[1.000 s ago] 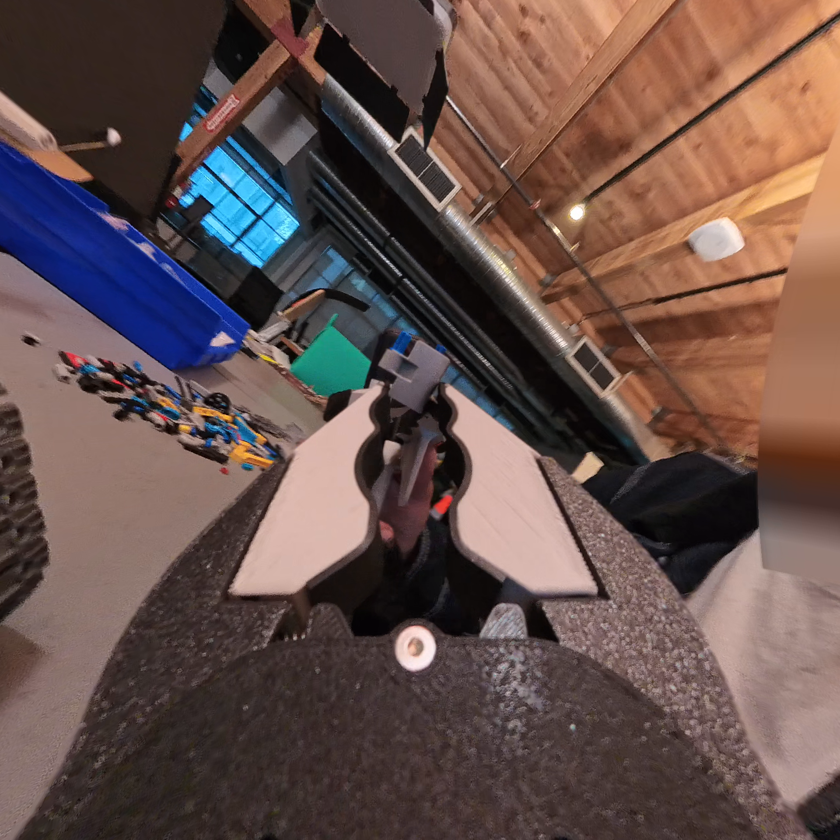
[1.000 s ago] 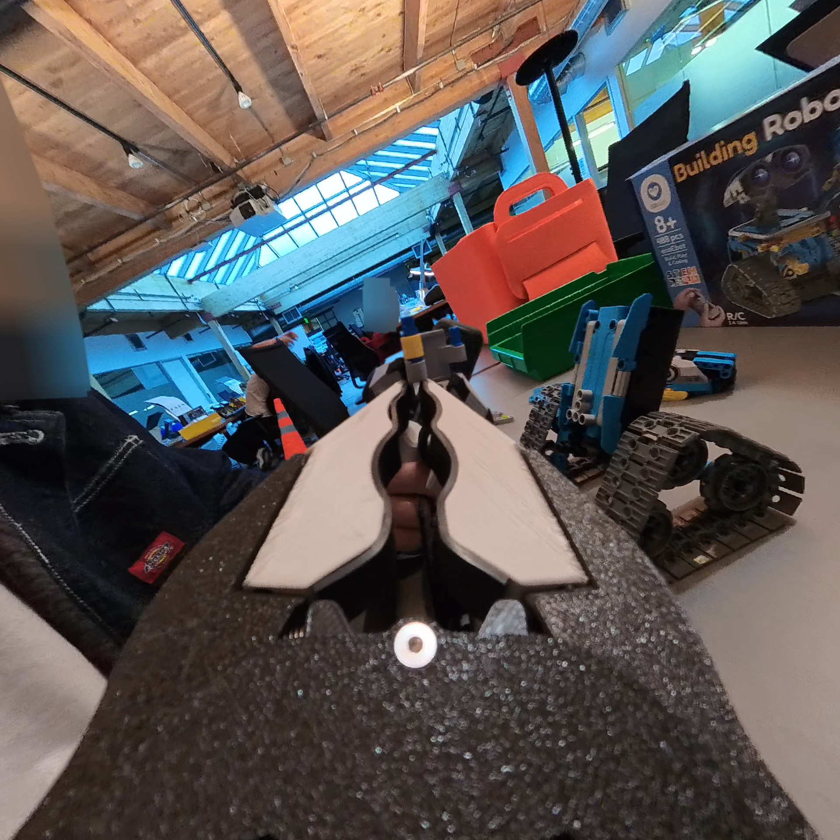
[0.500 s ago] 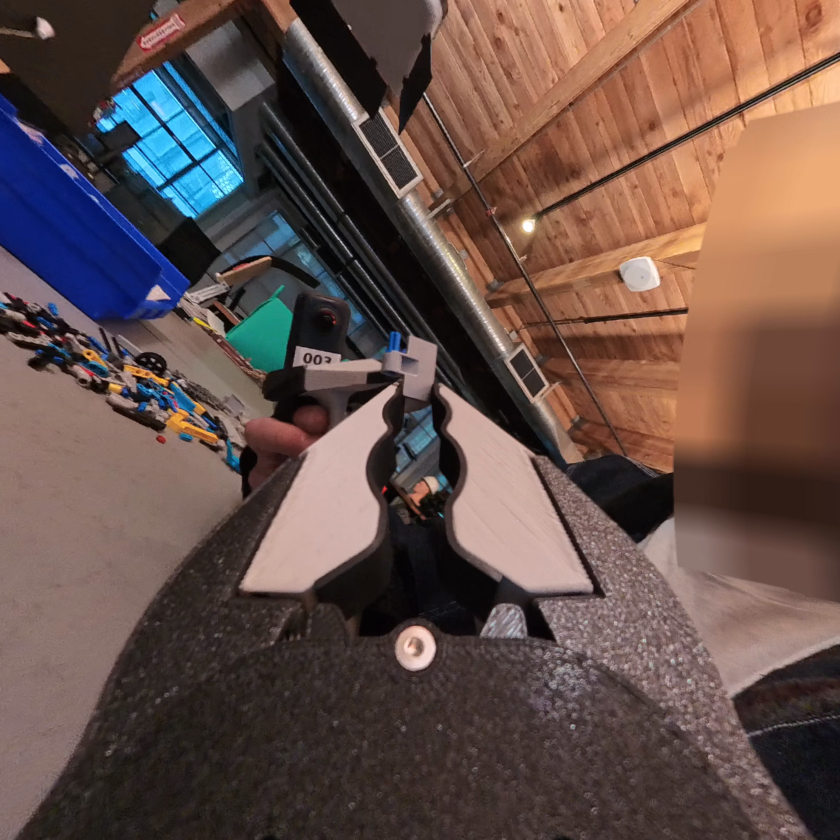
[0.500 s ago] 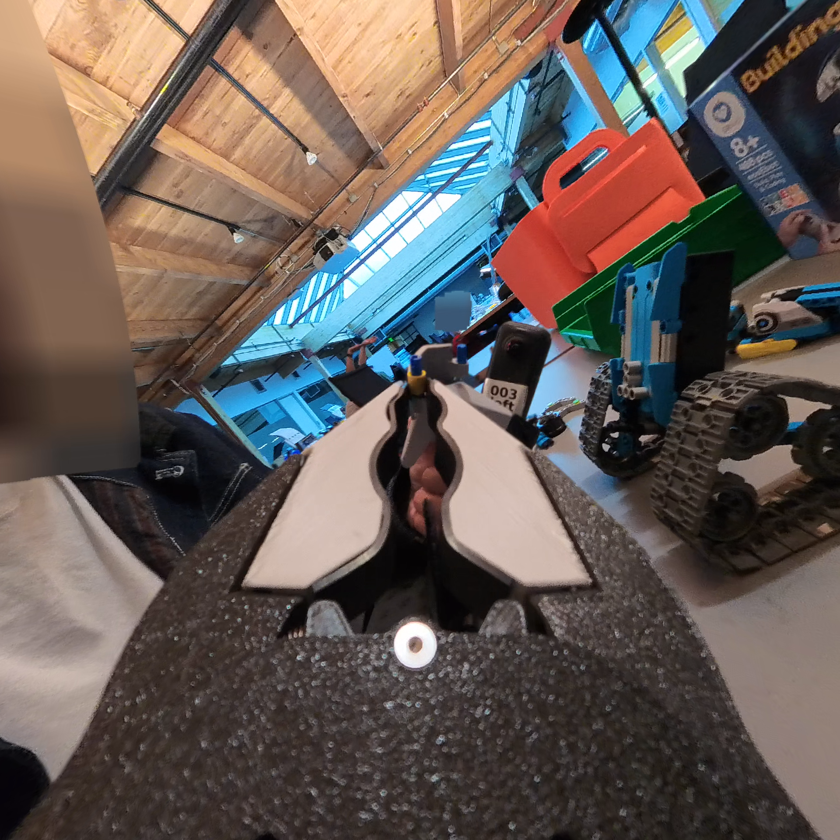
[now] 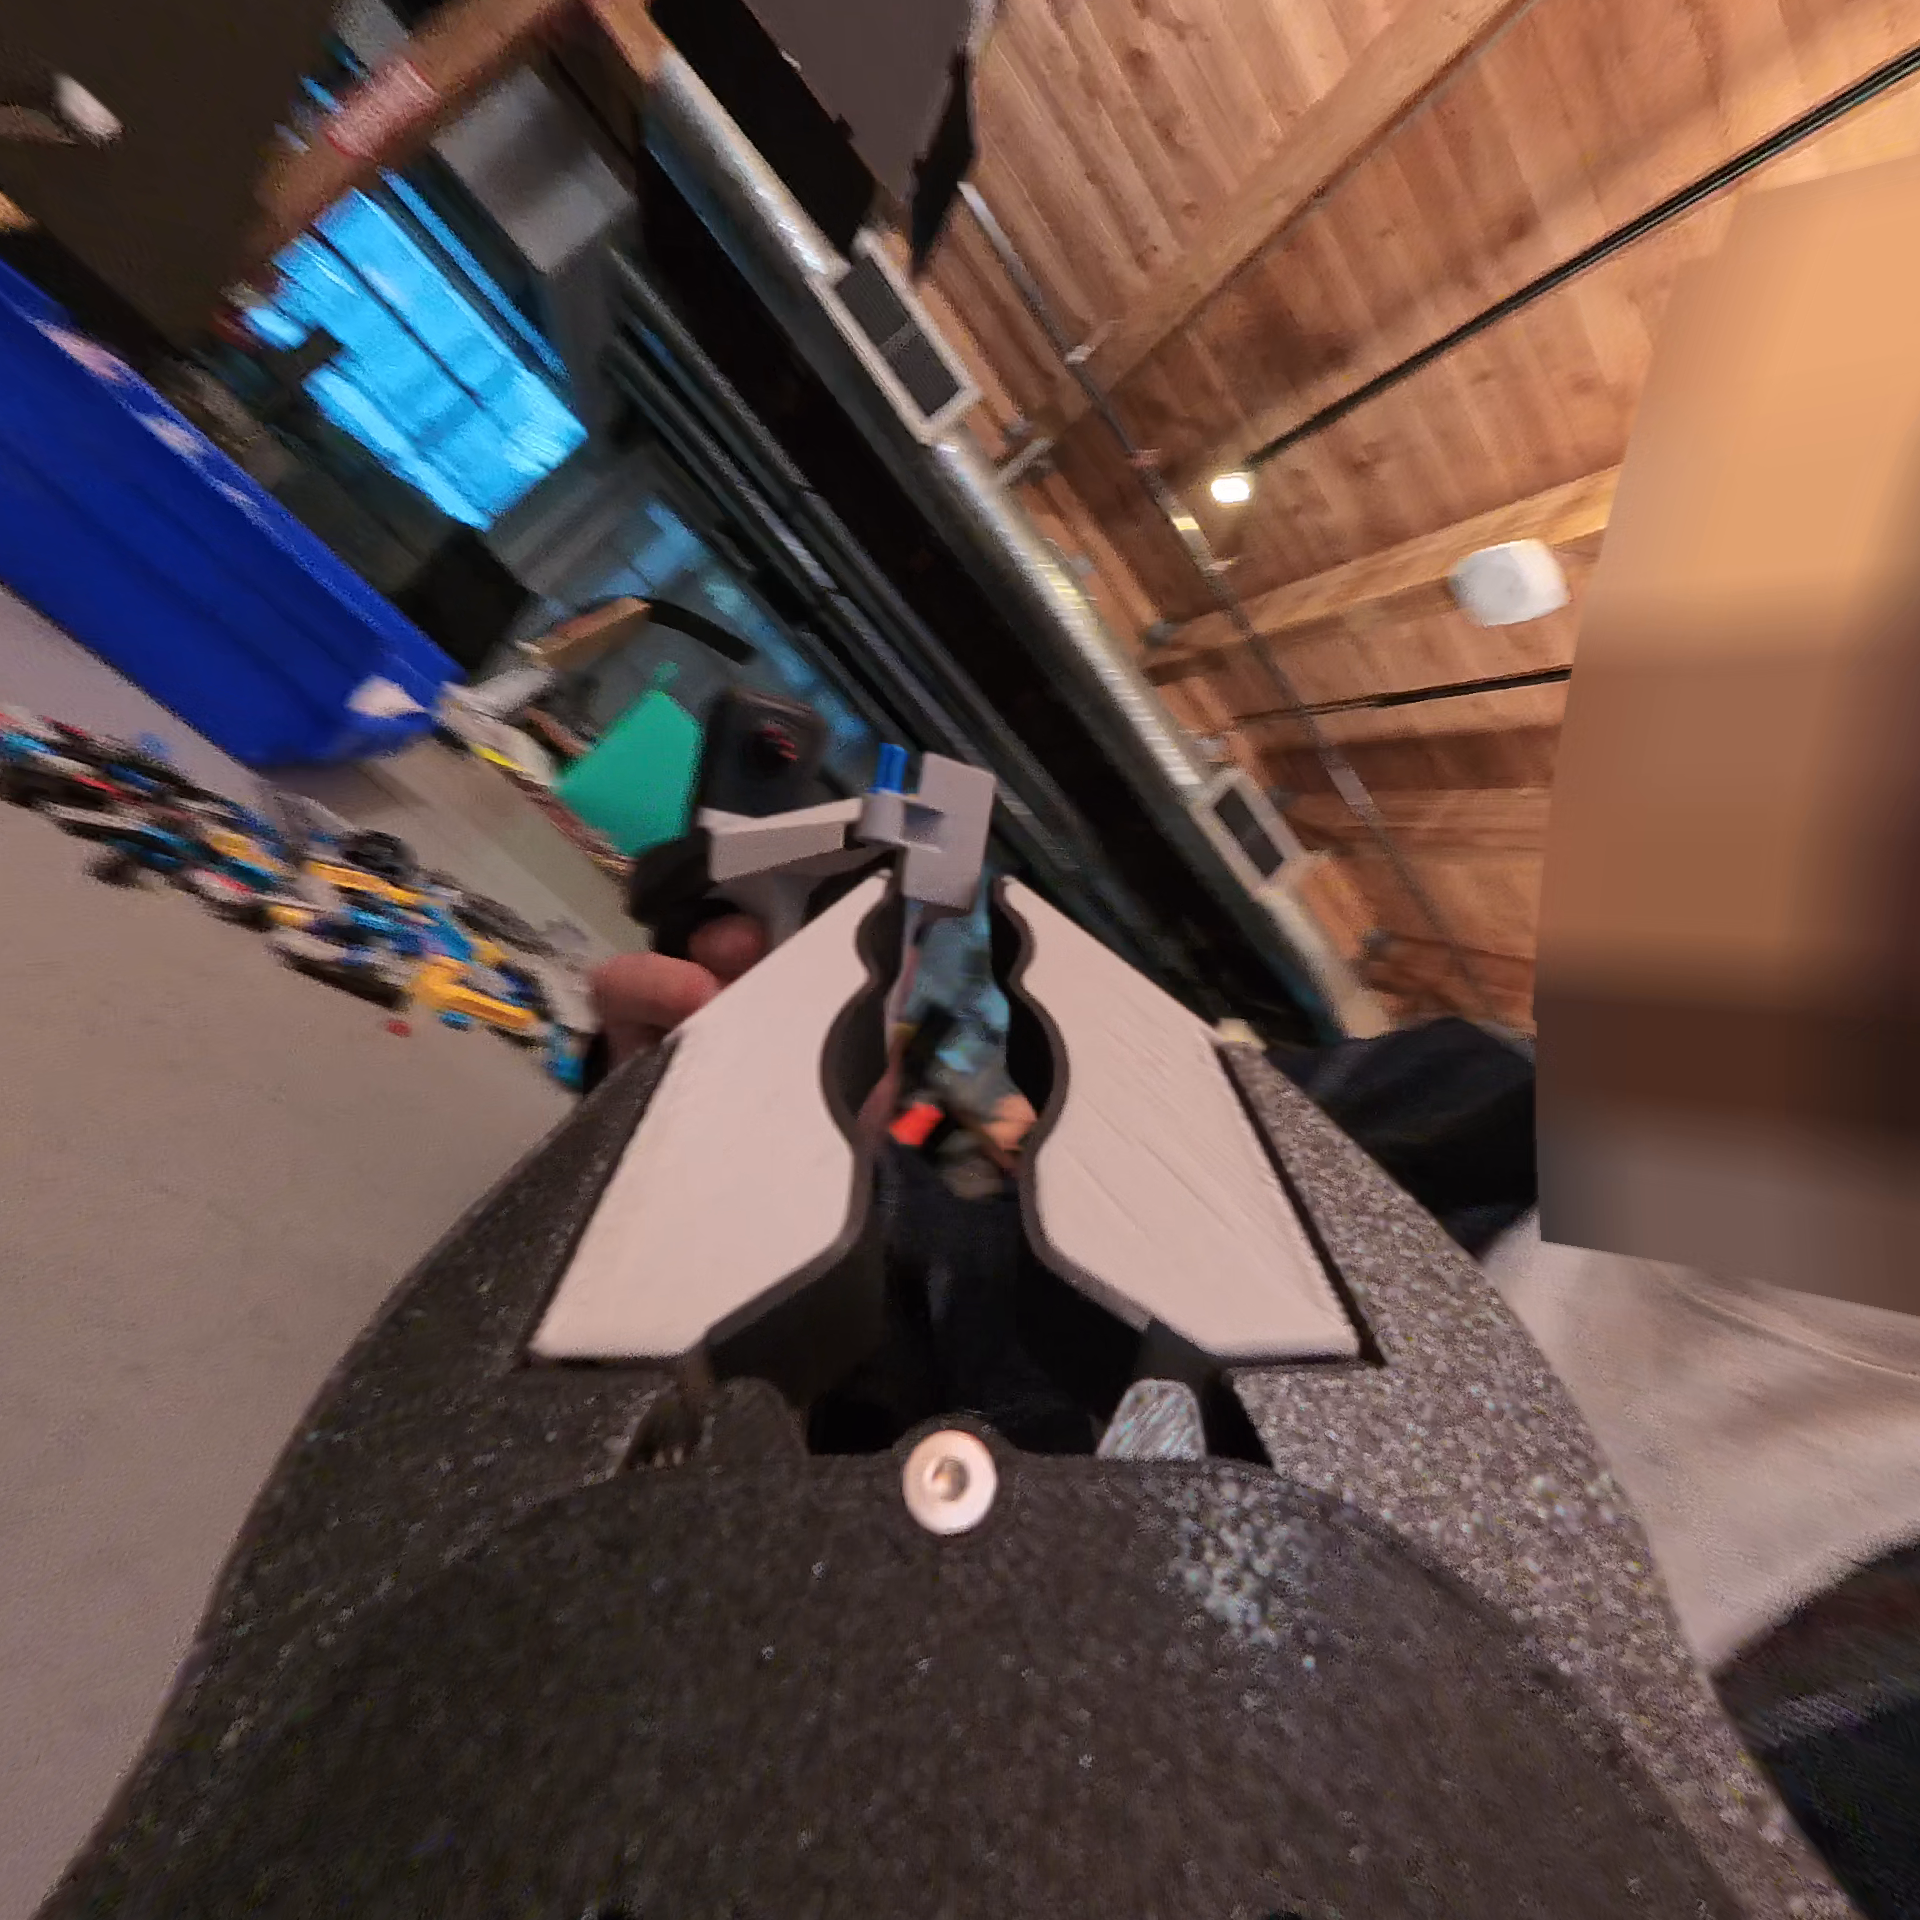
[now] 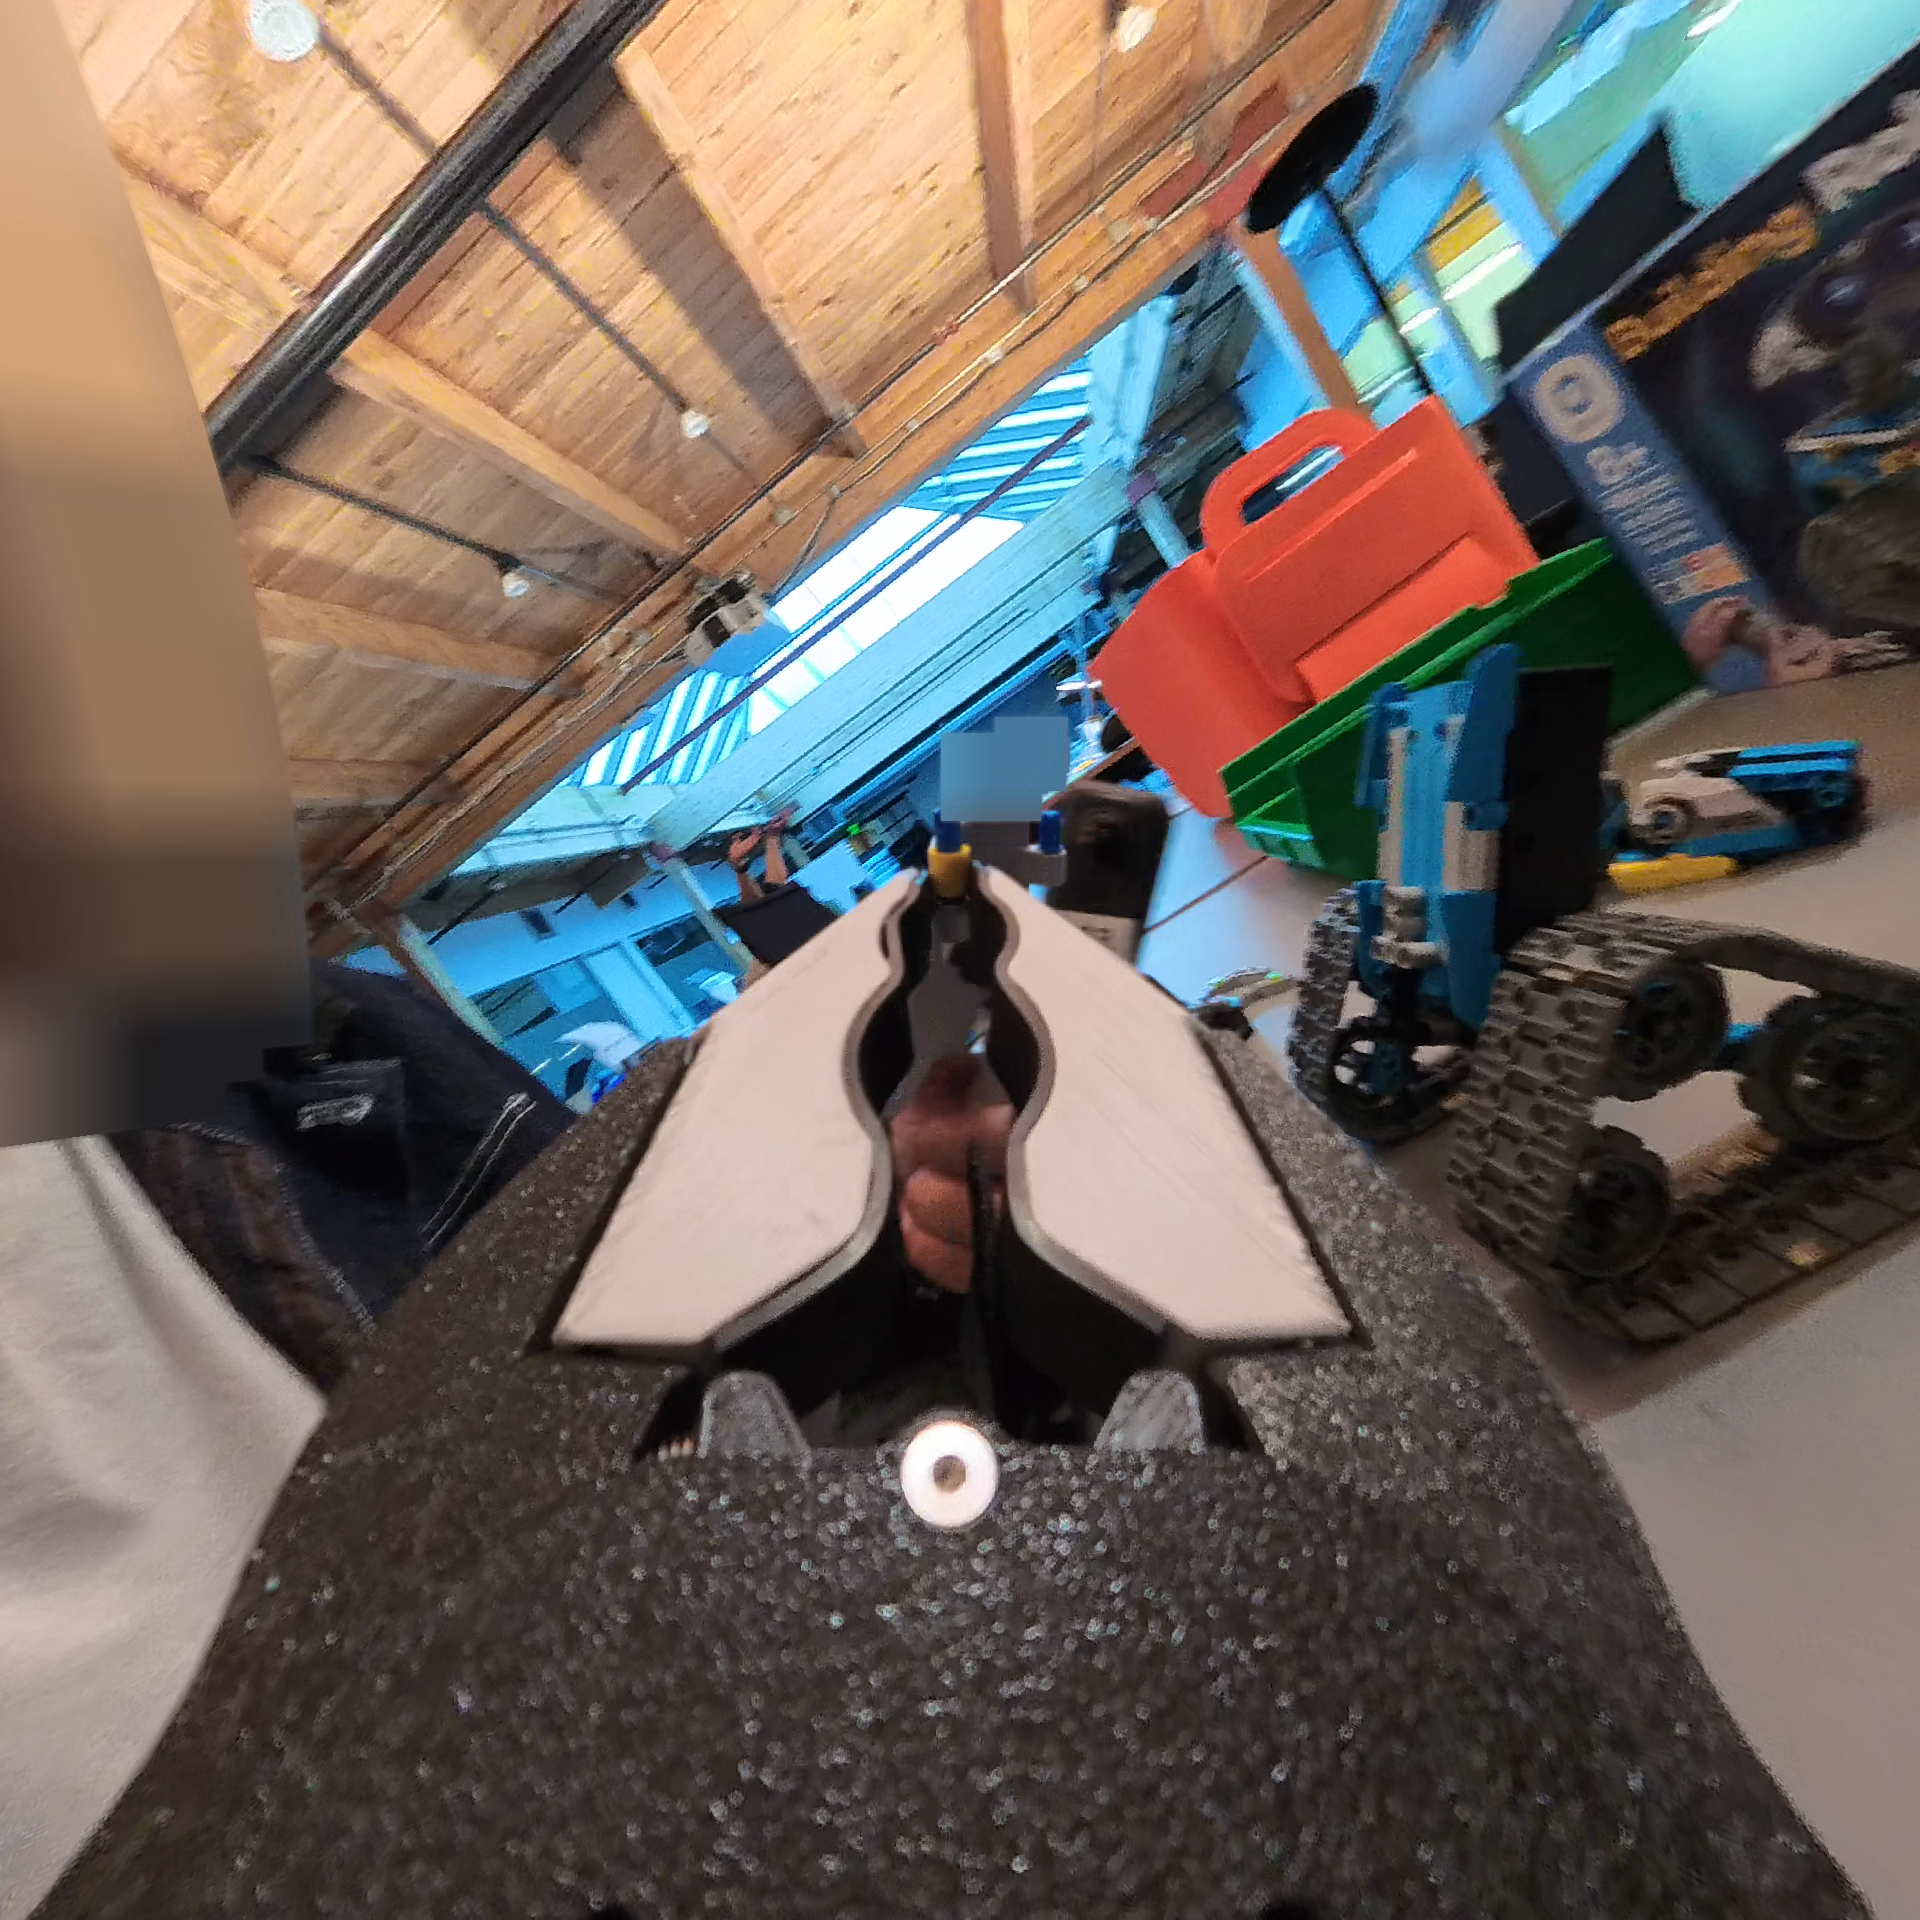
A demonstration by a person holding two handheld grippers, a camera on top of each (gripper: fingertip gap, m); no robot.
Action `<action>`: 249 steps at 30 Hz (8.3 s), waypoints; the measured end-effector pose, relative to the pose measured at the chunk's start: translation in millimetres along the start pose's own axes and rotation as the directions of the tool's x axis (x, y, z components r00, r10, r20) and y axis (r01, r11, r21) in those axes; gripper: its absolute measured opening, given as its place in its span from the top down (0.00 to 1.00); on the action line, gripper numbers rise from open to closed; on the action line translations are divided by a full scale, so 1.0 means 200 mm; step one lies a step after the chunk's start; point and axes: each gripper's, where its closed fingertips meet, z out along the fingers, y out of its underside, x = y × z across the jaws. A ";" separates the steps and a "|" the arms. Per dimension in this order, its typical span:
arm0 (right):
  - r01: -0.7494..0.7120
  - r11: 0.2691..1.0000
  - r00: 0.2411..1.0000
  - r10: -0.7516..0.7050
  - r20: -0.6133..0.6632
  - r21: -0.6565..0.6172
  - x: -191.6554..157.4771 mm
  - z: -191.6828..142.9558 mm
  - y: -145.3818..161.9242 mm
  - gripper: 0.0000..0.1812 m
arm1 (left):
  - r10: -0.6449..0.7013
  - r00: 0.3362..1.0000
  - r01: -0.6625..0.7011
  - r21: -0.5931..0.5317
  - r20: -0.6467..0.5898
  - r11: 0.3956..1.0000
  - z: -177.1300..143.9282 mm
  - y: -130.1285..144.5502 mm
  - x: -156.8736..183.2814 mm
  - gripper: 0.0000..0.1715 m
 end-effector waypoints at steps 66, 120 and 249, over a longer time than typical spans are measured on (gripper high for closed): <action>-0.083 0.996 0.995 0.081 -0.066 -0.034 0.04 0.02 0.09 0.99 | -0.064 0.998 0.064 0.040 -0.009 0.997 -0.05 0.00 -0.03 1.00; -0.030 0.883 0.992 -0.032 -0.125 -0.469 0.06 -0.22 0.22 0.93 | 0.914 0.402 -0.682 -0.649 0.055 0.338 0.01 0.43 -0.23 0.99; -0.340 0.930 -0.129 -0.191 -0.973 -0.137 -0.04 -2.54 -0.33 0.87 | 0.632 0.703 -0.361 -0.600 0.327 0.713 -0.18 0.29 -0.32 0.85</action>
